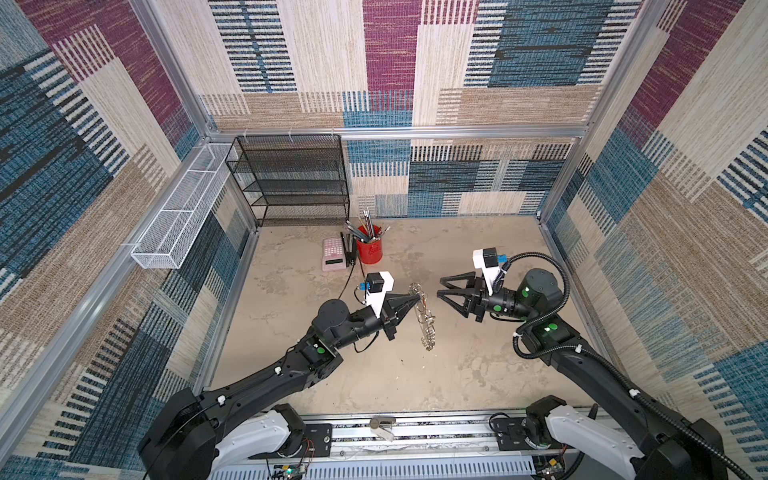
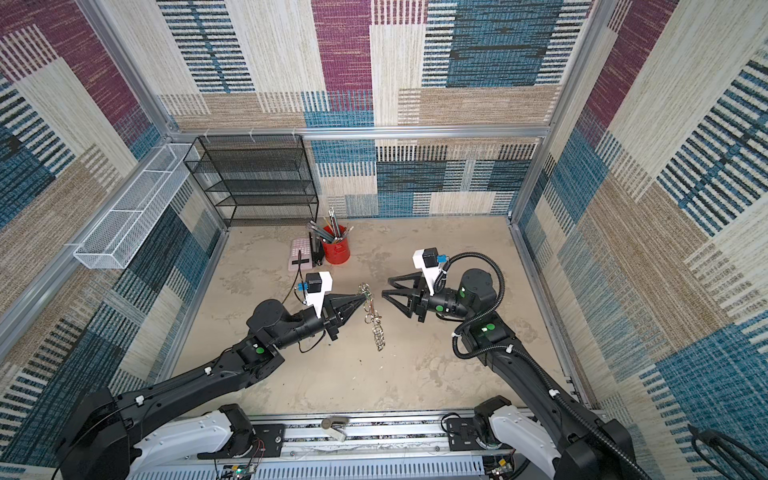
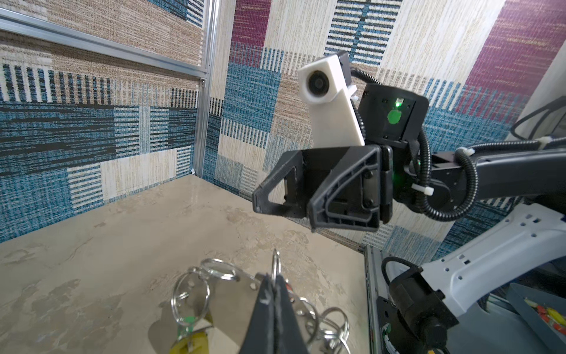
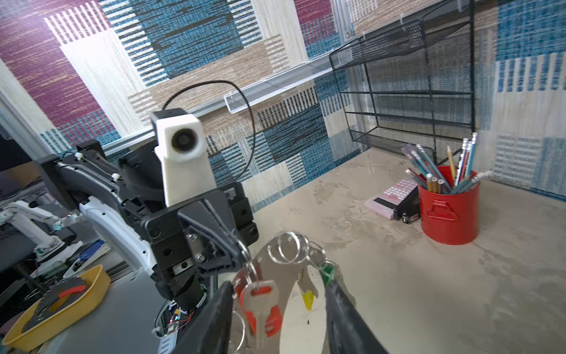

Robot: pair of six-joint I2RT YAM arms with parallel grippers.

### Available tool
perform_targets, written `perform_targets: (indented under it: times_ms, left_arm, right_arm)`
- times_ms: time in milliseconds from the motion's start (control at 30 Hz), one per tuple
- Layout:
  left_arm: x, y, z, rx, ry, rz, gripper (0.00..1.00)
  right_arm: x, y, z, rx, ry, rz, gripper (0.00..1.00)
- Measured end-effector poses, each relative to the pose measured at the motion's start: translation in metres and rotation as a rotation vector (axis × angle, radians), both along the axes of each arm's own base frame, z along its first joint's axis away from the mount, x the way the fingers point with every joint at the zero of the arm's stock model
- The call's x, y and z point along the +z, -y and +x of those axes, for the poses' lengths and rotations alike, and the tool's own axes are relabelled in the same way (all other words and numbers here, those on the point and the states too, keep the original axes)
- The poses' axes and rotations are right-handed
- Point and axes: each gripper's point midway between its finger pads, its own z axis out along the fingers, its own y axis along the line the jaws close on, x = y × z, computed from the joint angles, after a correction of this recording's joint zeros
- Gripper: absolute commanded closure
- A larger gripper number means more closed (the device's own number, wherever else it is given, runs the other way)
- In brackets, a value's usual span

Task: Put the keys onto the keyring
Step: 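Bring the right gripper back to the plate rim beside the left gripper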

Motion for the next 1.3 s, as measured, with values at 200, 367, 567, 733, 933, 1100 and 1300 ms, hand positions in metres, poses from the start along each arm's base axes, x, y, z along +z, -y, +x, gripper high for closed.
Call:
perform_targets:
  times_ms: [200,367,567,733,933,1100,1300]
  left_arm:
    - [0.001,0.004,-0.003,-0.069,-0.038,-0.050,1.00]
    - [0.004,0.002,-0.003,-0.078,-0.039,-0.071,1.00]
    - [0.007,0.001,-0.002,-0.091,-0.036,-0.091,1.00]
    - [-0.001,0.006,0.001,-0.112,-0.059,-0.091,1.00]
    - [-0.004,0.007,0.007,-0.112,-0.073,-0.105,1.00]
    - [-0.005,0.009,0.007,-0.128,-0.070,-0.110,1.00]
    - [-0.006,0.008,0.010,-0.127,-0.086,-0.116,1.00]
  right_arm:
    - [0.004,-0.007,-0.007,0.084,0.018,0.032,0.54]
    - [0.001,-0.013,-0.008,0.120,0.010,0.035,0.58]
    - [-0.002,-0.017,-0.011,0.145,0.005,0.034,0.64]
    - [-0.003,-0.019,-0.012,0.154,0.002,0.030,0.69]
    - [-0.005,-0.021,-0.009,0.151,0.000,0.024,0.77]
    - [-0.009,-0.021,-0.004,0.137,-0.013,0.016,0.82]
    - [-0.011,-0.021,0.000,0.118,-0.014,0.014,0.90]
